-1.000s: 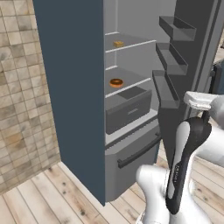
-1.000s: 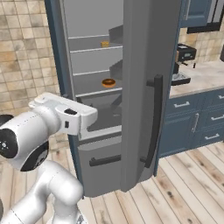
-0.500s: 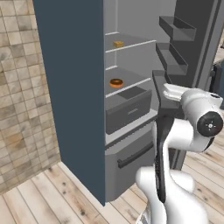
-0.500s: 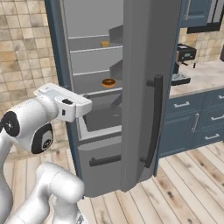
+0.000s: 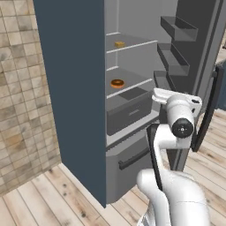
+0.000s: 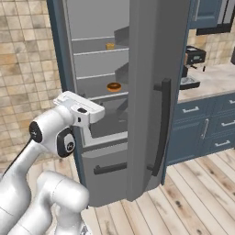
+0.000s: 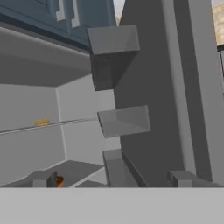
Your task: Take the cake and donut from the fridge and place them on the empty tray on the dining counter.
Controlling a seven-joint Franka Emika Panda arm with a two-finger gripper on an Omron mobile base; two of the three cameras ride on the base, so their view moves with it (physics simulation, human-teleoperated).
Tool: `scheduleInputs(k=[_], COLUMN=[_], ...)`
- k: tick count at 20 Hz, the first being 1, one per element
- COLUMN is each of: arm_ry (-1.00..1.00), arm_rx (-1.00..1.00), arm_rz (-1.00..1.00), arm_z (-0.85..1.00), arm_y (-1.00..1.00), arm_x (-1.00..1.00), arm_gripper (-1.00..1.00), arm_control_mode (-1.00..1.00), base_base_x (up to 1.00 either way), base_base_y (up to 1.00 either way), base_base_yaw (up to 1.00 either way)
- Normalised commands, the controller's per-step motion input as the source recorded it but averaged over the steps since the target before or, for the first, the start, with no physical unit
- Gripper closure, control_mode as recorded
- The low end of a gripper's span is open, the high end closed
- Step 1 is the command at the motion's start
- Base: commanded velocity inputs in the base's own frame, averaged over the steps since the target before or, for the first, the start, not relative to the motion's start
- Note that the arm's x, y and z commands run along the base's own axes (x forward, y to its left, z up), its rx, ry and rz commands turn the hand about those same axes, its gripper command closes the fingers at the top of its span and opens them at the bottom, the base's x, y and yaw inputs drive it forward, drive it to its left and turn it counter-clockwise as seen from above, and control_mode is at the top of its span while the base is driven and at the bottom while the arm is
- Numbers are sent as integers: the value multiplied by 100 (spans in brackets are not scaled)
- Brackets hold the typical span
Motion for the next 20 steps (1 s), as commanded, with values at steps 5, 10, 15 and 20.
scheduleInputs(k=[5,10,15,20], arm_ry=[4,8,2,0], arm_rx=[2,0,0,0], arm_rz=[0,0,0,0], arm_z=[-3,-14,-20,-6], arm_y=[-40,-18,-14,-35], arm_x=[52,69,69,53], arm_gripper=[-100,-100,-100,-100], arm_control_mode=[-100,-100,-100,-100], base_base_x=[0,0,0,0], base_base_y=[0,0,0,0], base_base_yaw=[0,0,0,0])
